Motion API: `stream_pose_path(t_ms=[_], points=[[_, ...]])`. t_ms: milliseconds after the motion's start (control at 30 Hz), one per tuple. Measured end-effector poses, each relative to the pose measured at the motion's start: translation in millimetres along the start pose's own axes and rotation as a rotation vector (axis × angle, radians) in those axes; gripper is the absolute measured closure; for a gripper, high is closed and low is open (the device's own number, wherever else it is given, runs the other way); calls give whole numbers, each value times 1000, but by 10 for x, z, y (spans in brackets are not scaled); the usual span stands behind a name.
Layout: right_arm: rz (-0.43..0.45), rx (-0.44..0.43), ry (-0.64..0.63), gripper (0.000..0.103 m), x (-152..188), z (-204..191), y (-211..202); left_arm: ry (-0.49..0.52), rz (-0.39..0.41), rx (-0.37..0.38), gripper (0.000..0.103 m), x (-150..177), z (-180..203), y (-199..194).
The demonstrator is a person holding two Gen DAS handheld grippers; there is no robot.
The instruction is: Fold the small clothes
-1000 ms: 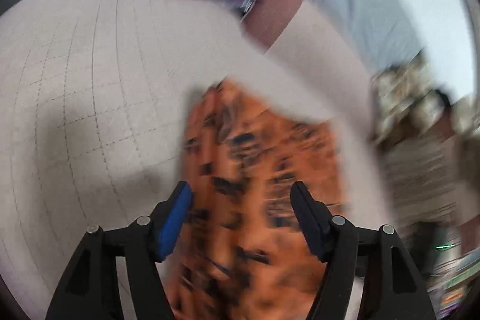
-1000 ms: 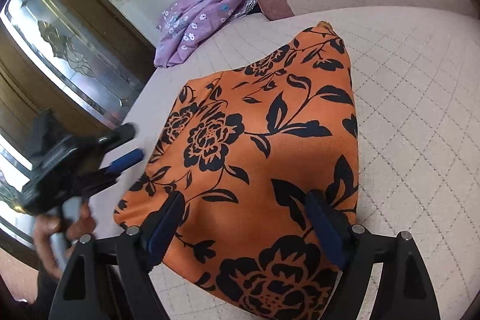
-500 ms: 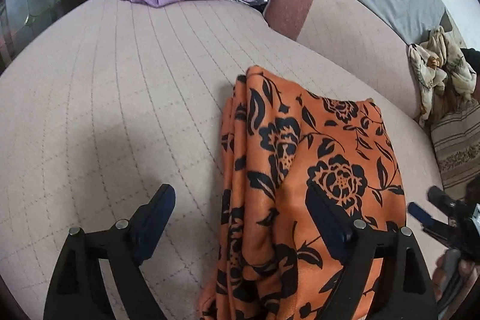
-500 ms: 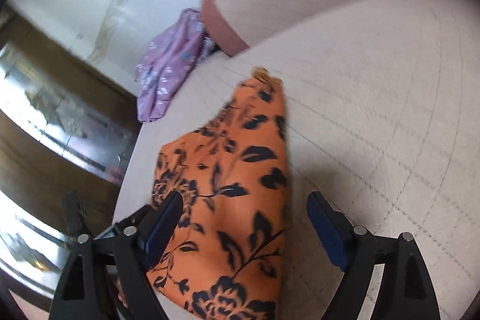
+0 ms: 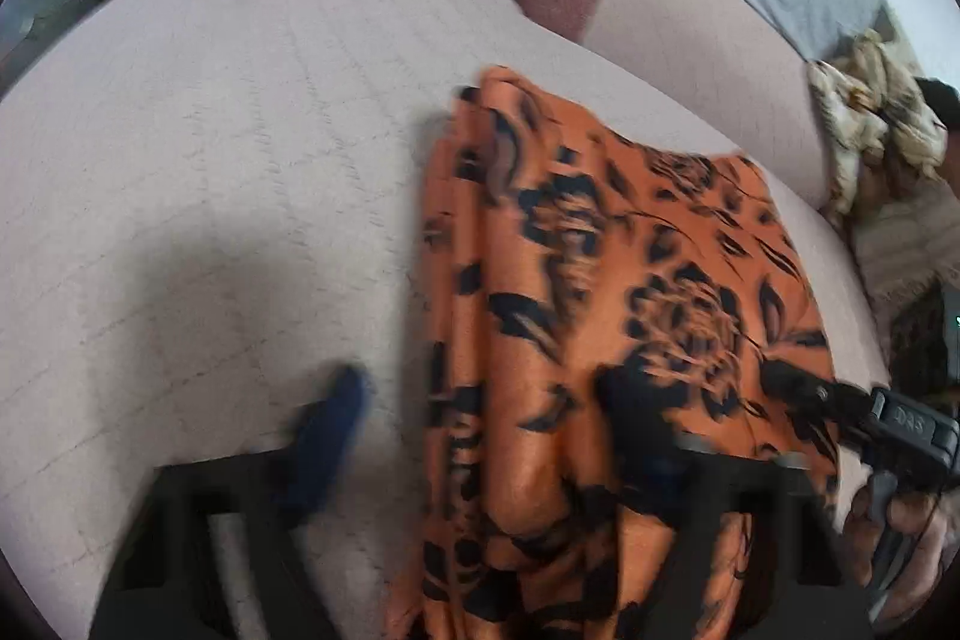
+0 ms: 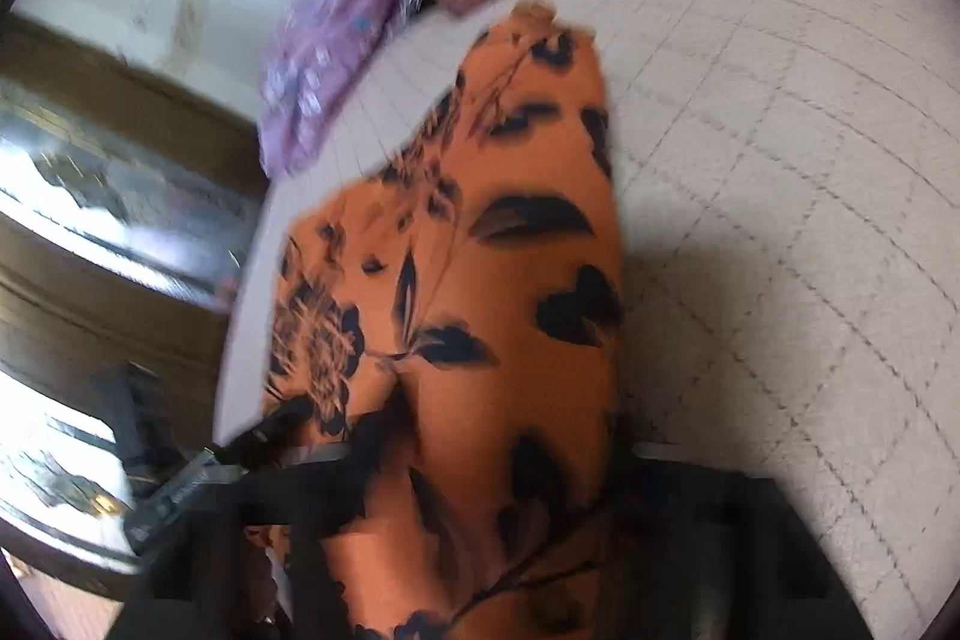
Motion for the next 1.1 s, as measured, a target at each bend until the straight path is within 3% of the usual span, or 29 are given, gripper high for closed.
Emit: stream_pose_path(t_ms=[33,100,133,300,400,433,500,567,600,633,667,767,867,967,1000,1067,1100], points=[[-2,15,-16,64,-9,-38,-10,-35,-34,71,66,1,34,-9],[9,53,-80,67,-17,-187,-100,-17,-20,40,73,-22,67,-86],[21,57,-107,68,-19,-277,-163,4,-1,25,74,-25,150,-165],[126,37,-210,69,-105,-580,-752,71,101,93,75,-97,704,-547],[178,19,-176,69,-201,-351,-1198,100,89,130,65,-137,1050,-486],[188,15,-152,69,-219,-246,-1272,106,85,130,55,-127,1107,-431],[185,12,-57,65,-219,129,-1348,118,35,53,32,-48,1178,-187],[135,64,51,56,-127,602,-1255,126,-14,-12,31,68,1145,-3],[109,124,114,42,-56,856,-1196,136,-34,-27,31,145,1127,39],[102,218,168,42,42,1103,-1187,147,-34,-34,31,229,1113,41],[132,239,173,42,111,1198,-1242,153,-25,-40,31,266,1107,10],[265,221,143,42,188,1092,-1509,210,22,-70,31,407,1165,-136],[370,169,50,42,122,650,-1723,255,48,-97,31,476,1253,-180],[324,79,-24,29,130,293,-1549,246,-48,-182,31,546,1114,101],[276,62,-38,28,167,272,-1397,209,-92,-185,31,602,1013,208],[139,100,5,28,259,480,-1006,152,-89,-134,30,620,958,176],[118,107,30,28,301,572,-895,144,-76,-122,31,617,960,113]])
Point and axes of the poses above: each gripper's, at about its wrist camera, not at the fingertips, and y roughly the way its jaws point, z to its right, x to its underside, the point moved 7 cm from there along y, roughly the way its jaws point, and after that the axes turned 6 degrees about -z, right-handed, at the moved point
